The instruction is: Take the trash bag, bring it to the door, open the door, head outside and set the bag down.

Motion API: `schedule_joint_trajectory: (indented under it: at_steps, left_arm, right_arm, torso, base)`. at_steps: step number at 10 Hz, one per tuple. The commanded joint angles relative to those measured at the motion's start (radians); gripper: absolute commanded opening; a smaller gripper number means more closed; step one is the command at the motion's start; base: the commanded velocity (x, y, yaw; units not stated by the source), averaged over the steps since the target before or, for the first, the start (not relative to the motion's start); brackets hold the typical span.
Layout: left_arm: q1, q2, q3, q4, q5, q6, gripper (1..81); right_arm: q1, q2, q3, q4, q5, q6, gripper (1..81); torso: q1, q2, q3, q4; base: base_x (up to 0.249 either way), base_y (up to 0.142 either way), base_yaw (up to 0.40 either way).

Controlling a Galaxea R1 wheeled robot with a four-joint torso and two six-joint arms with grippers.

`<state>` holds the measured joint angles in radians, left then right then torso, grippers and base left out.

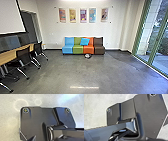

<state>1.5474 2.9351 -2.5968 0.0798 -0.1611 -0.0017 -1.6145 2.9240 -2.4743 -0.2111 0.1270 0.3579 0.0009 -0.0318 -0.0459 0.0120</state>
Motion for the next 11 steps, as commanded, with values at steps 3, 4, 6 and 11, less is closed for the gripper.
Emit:
schedule_joint_trajectory:
  at_steps: [3,4,6,11]
  left_arm:
    - [-0.028,0.000,0.007,0.012,0.051,0.002,81.1]
    - [-0.025,0.000,0.007,0.012,0.049,0.002,81.1]
    - [-0.019,0.003,0.007,0.014,0.049,0.002,81.1]
    - [-0.013,0.009,0.007,0.014,0.051,0.002,81.1]
  right_arm:
    - [0.024,0.000,0.023,-0.022,-0.050,-0.008,81.1]
    - [0.026,0.000,0.028,-0.022,-0.050,-0.007,81.1]
    - [0.026,0.000,0.028,-0.021,-0.050,-0.007,81.1]
    - [0.026,0.000,0.025,-0.021,-0.050,-0.007,81.1]
  torso:
    - [0.000,0.000,0.000,0.000]
    - [0.000,0.000,0.000,0.000]
    - [0.000,0.000,0.000,0.000]
    - [0.000,0.000,0.000,0.000]
  base:
    - [0.174,0.000,0.000]
    - [0.175,0.000,0.000]
    - [0.172,0.000,0.000]
    - [0.162,0.000,0.000]
